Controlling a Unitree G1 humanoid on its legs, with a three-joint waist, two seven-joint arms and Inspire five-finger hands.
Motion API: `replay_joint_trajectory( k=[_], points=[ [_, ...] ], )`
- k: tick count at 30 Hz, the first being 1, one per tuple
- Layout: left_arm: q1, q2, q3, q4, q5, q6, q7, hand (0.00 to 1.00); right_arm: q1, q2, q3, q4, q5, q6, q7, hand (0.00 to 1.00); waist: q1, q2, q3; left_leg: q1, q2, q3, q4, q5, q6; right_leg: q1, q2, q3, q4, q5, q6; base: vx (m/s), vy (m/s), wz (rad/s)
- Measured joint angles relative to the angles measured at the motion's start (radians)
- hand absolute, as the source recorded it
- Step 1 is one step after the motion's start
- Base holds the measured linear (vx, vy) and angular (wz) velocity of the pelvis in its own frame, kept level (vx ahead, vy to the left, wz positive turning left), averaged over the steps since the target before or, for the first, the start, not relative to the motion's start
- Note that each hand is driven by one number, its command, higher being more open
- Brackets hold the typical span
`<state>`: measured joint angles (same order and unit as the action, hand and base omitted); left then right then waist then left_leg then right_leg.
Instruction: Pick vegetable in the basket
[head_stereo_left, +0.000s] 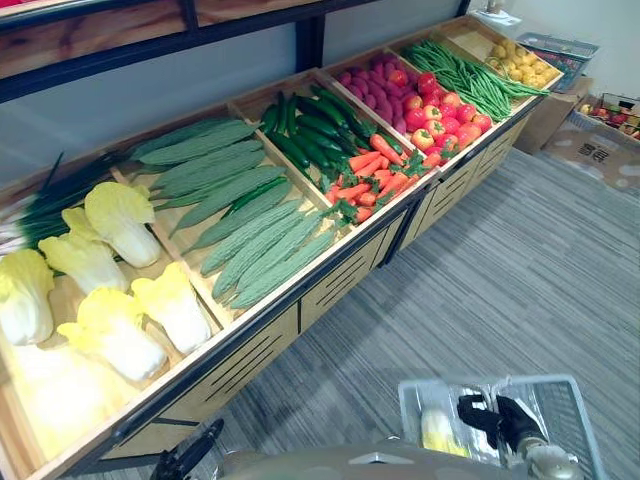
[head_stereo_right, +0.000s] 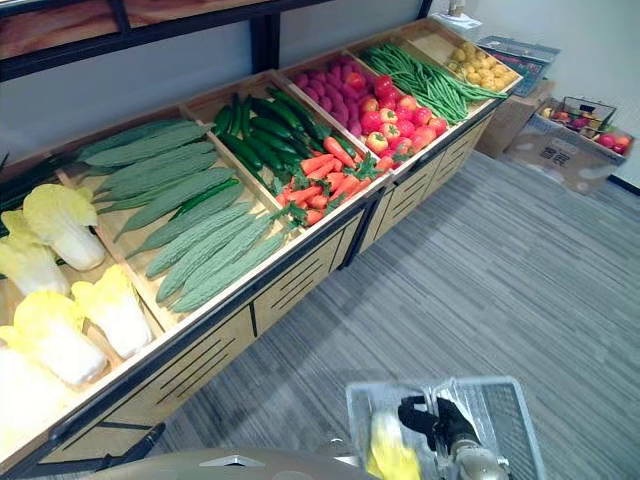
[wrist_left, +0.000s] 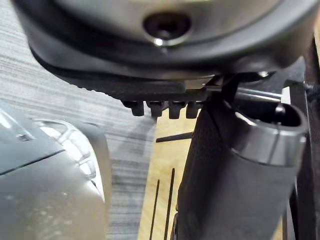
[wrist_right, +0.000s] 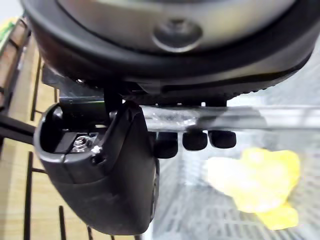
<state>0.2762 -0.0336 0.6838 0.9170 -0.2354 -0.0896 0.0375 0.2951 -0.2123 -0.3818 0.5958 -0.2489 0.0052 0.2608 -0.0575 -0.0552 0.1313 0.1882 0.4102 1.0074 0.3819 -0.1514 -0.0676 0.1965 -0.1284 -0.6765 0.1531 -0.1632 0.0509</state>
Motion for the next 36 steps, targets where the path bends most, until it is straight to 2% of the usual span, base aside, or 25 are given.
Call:
replay_joint_trajectory(
  k=[2, 6, 7, 8, 9, 10, 11, 12, 13, 14, 15, 16, 17, 18, 19, 20, 21, 22, 23, 24, 26, 30, 32, 34, 36],
  points=[
    [0.002, -0.002, -0.002, 0.0, 0.0, 0.0, 0.002, 1.0, 0.009, 0.021, 0.0, -0.011, 0.026, -0.031, 0.014, 0.0, -0.004, -0.018, -0.007, 0.016, -0.006, 0.013, 0.0, 0.001, -0.001, 0.02, 0.014, 0.022, -0.059, 0.027, 0.011, 0.03, 0.013, -0.43],
    [-0.006, -0.004, -0.026, -0.005, -0.001, 0.0, 0.001, 1.0, 0.004, 0.023, 0.001, -0.026, 0.029, -0.054, 0.018, 0.0, -0.006, -0.005, -0.002, 0.055, 0.008, -0.001, 0.051, 0.001, -0.001, 0.052, 0.03, 0.08, -0.106, 0.046, 0.006, 0.03, 0.035, -0.47],
    [-0.012, -0.007, -0.046, -0.005, -0.002, 0.0, 0.003, 1.0, 0.002, 0.021, 0.003, -0.026, 0.026, -0.054, 0.025, 0.0, -0.004, 0.004, -0.003, 0.069, 0.032, -0.037, 0.106, 0.003, 0.002, 0.065, 0.04, 0.109, -0.108, 0.046, 0.005, 0.11, 0.014, -0.82],
    [-0.008, -0.012, -0.057, -0.005, -0.002, 0.0, 0.002, 1.0, 0.007, 0.021, 0.009, -0.027, 0.026, -0.055, 0.035, 0.0, -0.004, 0.02, 0.002, 0.073, 0.058, -0.098, 0.181, 0.021, 0.03, 0.08, 0.049, 0.15, -0.108, 0.043, 0.001, 0.11, 0.011, -0.98],
    [-0.003, -0.015, -0.062, -0.005, -0.004, 0.0, 0.002, 1.0, 0.007, 0.021, 0.012, -0.03, 0.024, -0.053, 0.039, 0.0, -0.003, 0.011, 0.005, 0.071, 0.069, -0.135, 0.229, 0.041, 0.059, 0.087, 0.05, 0.176, -0.108, 0.041, -0.001, 0.15, 0.024, -1.44],
    [0.018, -0.025, -0.07, 0.001, -0.013, 0.011, 0.012, 1.0, 0.01, 0.019, 0.026, -0.048, 0.021, -0.051, 0.042, 0.0, 0.0, 0.027, 0.007, 0.041, 0.081, -0.258, 0.338, 0.124, 0.15, 0.094, 0.05, 0.245, -0.106, 0.037, -0.01, 0.17, 0.086, -1.85],
    [0.05, -0.042, -0.078, 0.009, -0.037, 0.005, 0.011, 1.0, 0.015, 0.016, 0.036, -0.073, 0.021, -0.051, 0.043, 0.0, 0.006, 0.031, 0.011, -0.024, 0.064, -0.419, 0.452, 0.154, 0.165, 0.106, 0.027, 0.323, -0.105, 0.031, -0.013, 0.17, 0.124, -1.9],
    [0.06, -0.044, -0.085, 0.018, -0.059, 0.01, 0.008, 1.0, 0.015, 0.012, 0.036, -0.077, 0.021, -0.049, 0.042, 0.0, 0.009, 0.035, 0.011, -0.059, 0.04, -0.493, 0.485, 0.065, 0.141, 0.1, 0.022, 0.365, -0.1, 0.029, -0.012, 0.17, 0.191, -1.76],
    [0.056, -0.044, -0.081, 0.033, -0.114, 0.025, 0.008, 1.0, 0.008, 0.01, 0.038, -0.074, 0.019, -0.027, 0.038, 0.0, 0.022, 0.034, 0.015, -0.12, -0.024, -0.619, 0.501, -0.068, 0.13, 0.081, 0.009, 0.439, -0.075, 0.026, -0.015, 0.15, 0.227, -1.53],
    [0.057, -0.043, -0.09, 0.037, -0.152, 0.025, -0.016, 1.0, 0.001, 0.011, 0.041, -0.067, 0.021, -0.018, 0.039, 0.0, 0.041, 0.019, 0.03, -0.162, -0.095, -0.737, 0.47, -0.136, 0.117, 0.071, -0.001, 0.506, -0.047, 0.015, -0.018, 0.14, 0.237, -1.33],
    [0.054, -0.043, -0.093, 0.036, -0.166, 0.028, -0.024, 1.0, 0.001, 0.012, 0.041, -0.067, 0.022, -0.017, 0.039, 0.0, 0.048, 0.012, 0.033, -0.169, -0.114, -0.764, 0.45, -0.148, 0.114, 0.067, -0.003, 0.519, -0.038, 0.009, -0.017, 0.11, 0.33, -1.19],
    [0.057, -0.043, -0.094, 0.038, -0.198, 0.041, -0.027, 1.0, -0.003, 0.008, 0.041, -0.072, 0.028, -0.016, 0.038, 0.0, 0.057, 0.02, 0.051, -0.168, -0.189, -0.901, 0.236, -0.141, 0.108, 0.034, 0.011, 0.556, 0.042, -0.038, -0.006, 0.07, 0.299, -1.17],
    [0.08, -0.047, -0.126, 0.029, -0.19, 0.034, -0.021, 1.0, -0.016, 0.006, 0.054, -0.074, 0.026, -0.012, 0.039, 0.0, 0.07, 0.037, 0.064, -0.098, -0.201, -0.992, 0.149, -0.153, 0.001, -0.005, 0.035, 0.581, 0.126, -0.103, 0.021, 0.07, 0.262, -1.27],
    [0.086, -0.045, -0.128, 0.028, -0.192, 0.027, -0.015, 1.0, -0.023, 0.006, 0.06, -0.076, 0.026, -0.013, 0.041, 0.0, 0.07, 0.031, 0.067, -0.096, -0.211, -1.03, 0.161, -0.167, -0.021, -0.023, 0.037, 0.601, 0.155, -0.117, 0.028, 0.06, 0.11, -0.95],
    [0.084, -0.04, -0.118, 0.019, -0.201, 0.027, -0.016, 1.0, -0.023, 0.002, 0.064, -0.092, 0.026, -0.015, 0.044, 0.0, 0.072, 0.013, 0.075, -0.125, -0.228, -1.078, 0.245, -0.166, -0.021, -0.029, 0.038, 0.633, 0.172, -0.127, 0.029, 0.04, 0.056, -0.49],
    [0.084, -0.04, -0.107, 0.018, -0.21, 0.033, -0.018, 1.0, -0.017, -0.016, 0.065, -0.1, 0.026, -0.014, 0.042, 0.0, 0.074, 0.001, 0.085, -0.176, -0.252, -1.112, 0.353, -0.127, -0.008, -0.02, 0.028, 0.652, 0.166, -0.13, 0.032, 0.02, 0.051, -0.32],
    [0.084, -0.037, -0.102, 0.02, -0.216, 0.041, -0.021, 1.0, -0.017, -0.025, 0.065, -0.1, 0.024, -0.013, 0.04, 0.0, 0.078, -0.008, 0.089, -0.204, -0.266, -1.121, 0.399, -0.108, -0.004, -0.015, 0.016, 0.66, 0.162, -0.127, 0.033, -0.01, 0.075, -0.35],
    [0.089, -0.036, -0.099, 0.025, -0.224, 0.054, -0.024, 1.0, -0.015, -0.044, 0.06, -0.108, 0.021, -0.011, 0.036, 0.0, 0.082, -0.006, 0.08, -0.192, -0.283, -1.123, 0.277, -0.21, -0.039, -0.027, 0.01, 0.68, 0.159, -0.123, 0.04, -0.02, 0.081, -0.3],
    [0.088, -0.043, -0.109, 0.027, -0.222, 0.055, -0.023, 1.0, -0.013, -0.063, 0.055, -0.123, 0.021, -0.011, 0.035, 0.0, 0.079, 0.008, 0.074, -0.178, -0.285, -1.123, 0.173, -0.183, -0.037, -0.038, 0.024, 0.683, 0.165, -0.123, 0.041, -0.03, 0.117, -0.43],
    [0.088, -0.037, -0.131, 0.037, -0.223, 0.058, -0.035, 1.0, -0.018, -0.08, 0.05, -0.129, 0.019, -0.01, 0.033, 0.0, 0.084, 0.032, 0.085, -0.159, -0.271, -1.093, 0.107, -0.191, -0.047, -0.064, 0.043, 0.71, 0.186, -0.131, 0.044, -0.01, 0.072, -0.41],
    [0.091, -0.038, -0.127, 0.037, -0.227, 0.066, -0.051, 1.0, -0.007, -0.088, 0.046, -0.155, 0.021, -0.011, 0.037, 0.0, 0.084, 0.03, 0.085, -0.137, -0.266, -1.066, 0.066, -0.169, -0.051, -0.078, 0.046, 0.74, 0.191, -0.127, 0.046, 0.01, 0.008, -0.42],
    [0.114, -0.046, -0.18, 0.038, -0.193, 0.067, -0.054, 1.0, 0.029, -0.11, 0.006, -0.163, 0.021, -0.011, 0.037, 0.0, 0.071, 0.075, 0.067, -0.052, -0.248, -1.015, -0.048, -0.111, -0.061, -0.071, 0.06, 0.775, 0.199, -0.13, 0.038, 0.0, -0.074, -0.29],
    [0.132, -0.052, -0.234, 0.038, -0.167, 0.066, -0.049, 1.0, 0.04, -0.132, -0.025, -0.133, 0.02, -0.01, 0.031, 0.0, 0.05, 0.11, 0.046, -0.017, -0.248, -1.009, -0.157, -0.057, -0.069, -0.088, 0.061, 0.777, 0.198, -0.127, 0.033, -0.03, -0.099, -0.03],
    [0.134, -0.052, -0.273, 0.037, -0.141, 0.064, -0.051, 1.0, 0.04, -0.145, -0.029, -0.083, 0.019, -0.009, 0.02, 0.0, 0.049, 0.133, 0.032, 0.004, -0.248, -1.006, -0.226, -0.019, -0.07, -0.094, 0.062, 0.774, 0.193, -0.123, 0.027, -0.04, -0.047, 0.05],
    [0.134, -0.052, -0.288, 0.037, -0.109, 0.055, -0.052, 1.0, 0.037, -0.139, -0.025, -0.035, 0.019, -0.007, 0.011, 0.0, 0.045, 0.144, 0.025, 0.015, -0.244, -1.009, -0.274, 0.008, -0.071, -0.094, 0.064, 0.768, 0.175, -0.113, 0.022, -0.04, -0.009, 0.09]
  ],
)
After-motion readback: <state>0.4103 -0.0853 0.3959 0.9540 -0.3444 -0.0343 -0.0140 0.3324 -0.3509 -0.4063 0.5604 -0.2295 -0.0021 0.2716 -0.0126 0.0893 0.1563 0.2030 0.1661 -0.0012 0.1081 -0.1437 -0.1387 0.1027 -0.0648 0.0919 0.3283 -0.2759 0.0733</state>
